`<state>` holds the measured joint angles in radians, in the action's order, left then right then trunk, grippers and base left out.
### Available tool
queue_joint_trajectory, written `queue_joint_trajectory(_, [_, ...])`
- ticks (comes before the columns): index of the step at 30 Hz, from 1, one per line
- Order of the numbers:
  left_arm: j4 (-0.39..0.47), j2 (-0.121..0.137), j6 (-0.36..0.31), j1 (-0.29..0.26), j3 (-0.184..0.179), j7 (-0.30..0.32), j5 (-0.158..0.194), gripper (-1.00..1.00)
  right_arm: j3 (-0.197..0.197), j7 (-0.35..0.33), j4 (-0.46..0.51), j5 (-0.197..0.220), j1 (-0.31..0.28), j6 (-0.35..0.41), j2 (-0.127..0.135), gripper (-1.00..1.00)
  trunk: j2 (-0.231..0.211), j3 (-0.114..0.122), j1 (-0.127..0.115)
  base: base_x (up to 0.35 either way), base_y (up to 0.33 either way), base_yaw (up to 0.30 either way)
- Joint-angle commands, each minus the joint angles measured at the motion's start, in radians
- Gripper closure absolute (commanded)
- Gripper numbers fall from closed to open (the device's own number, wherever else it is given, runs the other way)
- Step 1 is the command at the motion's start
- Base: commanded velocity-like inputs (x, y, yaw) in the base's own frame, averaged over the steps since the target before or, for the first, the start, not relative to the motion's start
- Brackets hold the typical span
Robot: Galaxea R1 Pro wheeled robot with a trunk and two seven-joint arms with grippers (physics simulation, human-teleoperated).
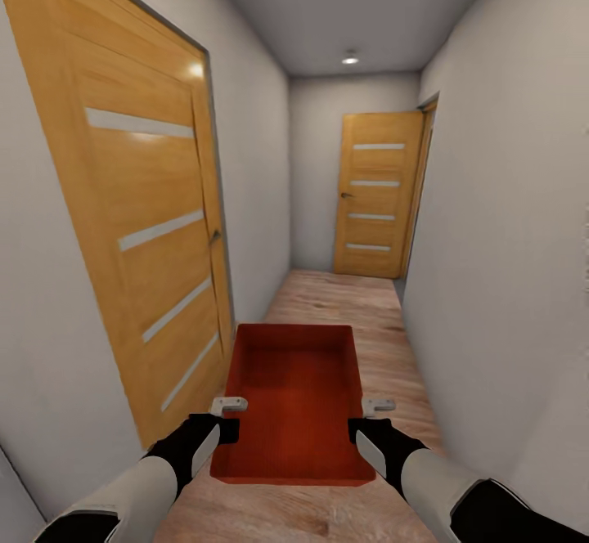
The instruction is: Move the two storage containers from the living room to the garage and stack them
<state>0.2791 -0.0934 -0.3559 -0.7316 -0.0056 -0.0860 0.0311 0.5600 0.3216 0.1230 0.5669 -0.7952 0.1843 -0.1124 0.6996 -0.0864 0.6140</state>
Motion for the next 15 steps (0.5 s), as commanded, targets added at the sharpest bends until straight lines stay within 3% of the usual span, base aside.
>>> queue_joint_trajectory(1, [0.0,-0.006,-0.008,0.0,0.009,-0.011,-0.017,1.0,0.016,0.008,0.003,-0.025,-0.001,0.007,-0.002,1.0,0.001,-0.002,0.001,0.322,0.0,-0.289])
queue_joint_trajectory(7, [0.0,-0.006,-0.008,0.0,0.009,-0.011,-0.017,1.0,0.016,0.008,0.003,-0.025,-0.001,0.008,-0.002,1.0,0.001,-0.002,0.001,0.322,0.0,-0.244])
queue_joint_trajectory(15, [0.0,-0.006,-0.008,0.0,0.009,-0.011,-0.017,1.0,0.016,0.008,0.003,-0.025,-0.001,0.008,-0.002,1.0,0.001,-0.002,0.001,0.322,0.0,-0.015])
